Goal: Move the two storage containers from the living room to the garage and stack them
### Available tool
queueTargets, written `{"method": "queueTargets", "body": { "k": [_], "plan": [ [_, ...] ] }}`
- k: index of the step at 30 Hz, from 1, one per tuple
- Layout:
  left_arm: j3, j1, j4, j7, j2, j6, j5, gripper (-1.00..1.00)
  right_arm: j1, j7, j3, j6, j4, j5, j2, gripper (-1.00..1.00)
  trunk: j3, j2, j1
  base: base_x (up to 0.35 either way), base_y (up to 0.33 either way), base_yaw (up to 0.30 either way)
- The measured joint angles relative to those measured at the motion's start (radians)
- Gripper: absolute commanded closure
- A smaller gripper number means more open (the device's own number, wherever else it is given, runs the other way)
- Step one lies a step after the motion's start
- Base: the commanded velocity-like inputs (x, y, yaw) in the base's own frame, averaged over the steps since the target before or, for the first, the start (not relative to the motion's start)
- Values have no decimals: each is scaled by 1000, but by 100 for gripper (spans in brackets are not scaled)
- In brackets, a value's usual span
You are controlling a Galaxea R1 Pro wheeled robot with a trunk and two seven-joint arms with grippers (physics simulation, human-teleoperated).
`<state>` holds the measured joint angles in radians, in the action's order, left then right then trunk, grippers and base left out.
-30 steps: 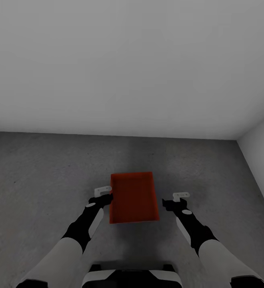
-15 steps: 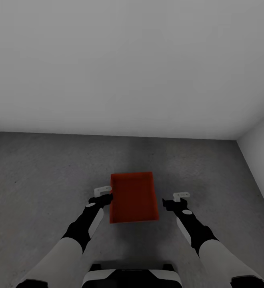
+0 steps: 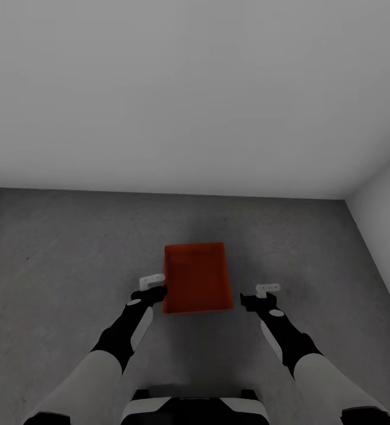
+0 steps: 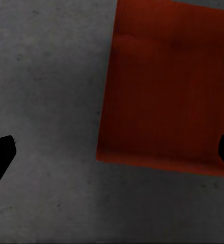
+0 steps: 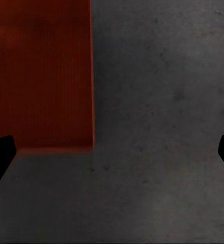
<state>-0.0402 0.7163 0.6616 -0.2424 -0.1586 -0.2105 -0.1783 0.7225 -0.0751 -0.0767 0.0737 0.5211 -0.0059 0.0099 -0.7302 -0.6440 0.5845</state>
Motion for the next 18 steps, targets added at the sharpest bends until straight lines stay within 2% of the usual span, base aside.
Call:
{"method": "queueTargets", "body": {
  "k": [14,18],
  "plan": [
    [1,0,-17,0,7,0,-3,-100,-10,0,2,2,-22,-9,0,-100,0,0,0,-343,0,0],
    [5,0,-49,1,21,5,-40,-100,-17,0,3,8,-48,-20,-2,-100,0,0,0,-166,0,0]
  ]
}}
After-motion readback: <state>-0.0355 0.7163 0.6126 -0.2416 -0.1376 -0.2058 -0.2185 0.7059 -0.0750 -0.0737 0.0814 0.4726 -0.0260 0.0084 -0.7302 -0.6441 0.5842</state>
